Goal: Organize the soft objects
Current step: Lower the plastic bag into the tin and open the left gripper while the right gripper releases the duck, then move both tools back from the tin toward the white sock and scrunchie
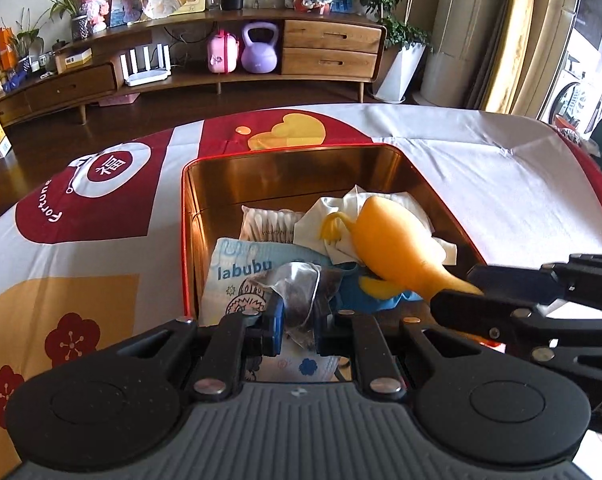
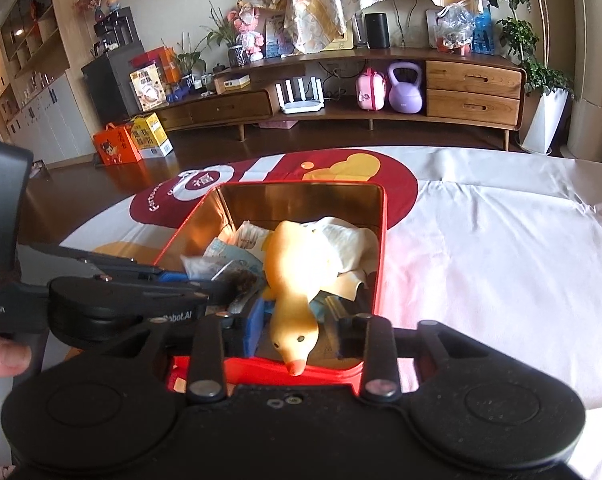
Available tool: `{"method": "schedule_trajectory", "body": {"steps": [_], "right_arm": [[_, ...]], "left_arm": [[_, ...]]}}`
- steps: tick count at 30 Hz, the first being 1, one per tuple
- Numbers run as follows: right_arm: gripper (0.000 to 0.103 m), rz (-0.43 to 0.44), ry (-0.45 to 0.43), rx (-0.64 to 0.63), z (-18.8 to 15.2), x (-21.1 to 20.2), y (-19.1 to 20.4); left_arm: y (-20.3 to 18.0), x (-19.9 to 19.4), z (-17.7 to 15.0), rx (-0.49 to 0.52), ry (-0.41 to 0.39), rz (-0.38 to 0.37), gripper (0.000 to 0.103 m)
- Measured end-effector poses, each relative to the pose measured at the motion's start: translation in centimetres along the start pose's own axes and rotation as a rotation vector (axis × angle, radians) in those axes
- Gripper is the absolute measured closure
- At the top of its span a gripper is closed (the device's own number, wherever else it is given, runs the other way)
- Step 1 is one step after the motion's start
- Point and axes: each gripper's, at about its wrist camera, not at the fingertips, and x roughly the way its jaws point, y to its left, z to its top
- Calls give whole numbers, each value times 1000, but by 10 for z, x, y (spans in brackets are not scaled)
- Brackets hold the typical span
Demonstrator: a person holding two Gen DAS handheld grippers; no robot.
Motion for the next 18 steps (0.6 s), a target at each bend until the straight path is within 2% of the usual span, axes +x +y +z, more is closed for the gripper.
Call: {"method": "schedule_trajectory", "body": {"steps": [4,10,13,14,15,18], "right_arm": [[65,1,-2,2,0,-6,-1],[60,6,-11,20,1,-19,-2],[58,10,-19,23,1,-28,-2],[57,9,-22,22,1,-31,-1],[55,10,-26,21,1,-35,-1],[49,11,-39,20,0,-46,-1]], "left_arm": [[-2,-3,-2,5,11,2,88],[-3,-16,-4,3,-8,7,78],[-3,-26,-5,-8,-24,-1,60],[-3,-30,-6,-12,-32,-1,44],[-3,-34,-6,-13,-42,0,37],[-3,-45,-8,-25,-59,-5,37]]}}
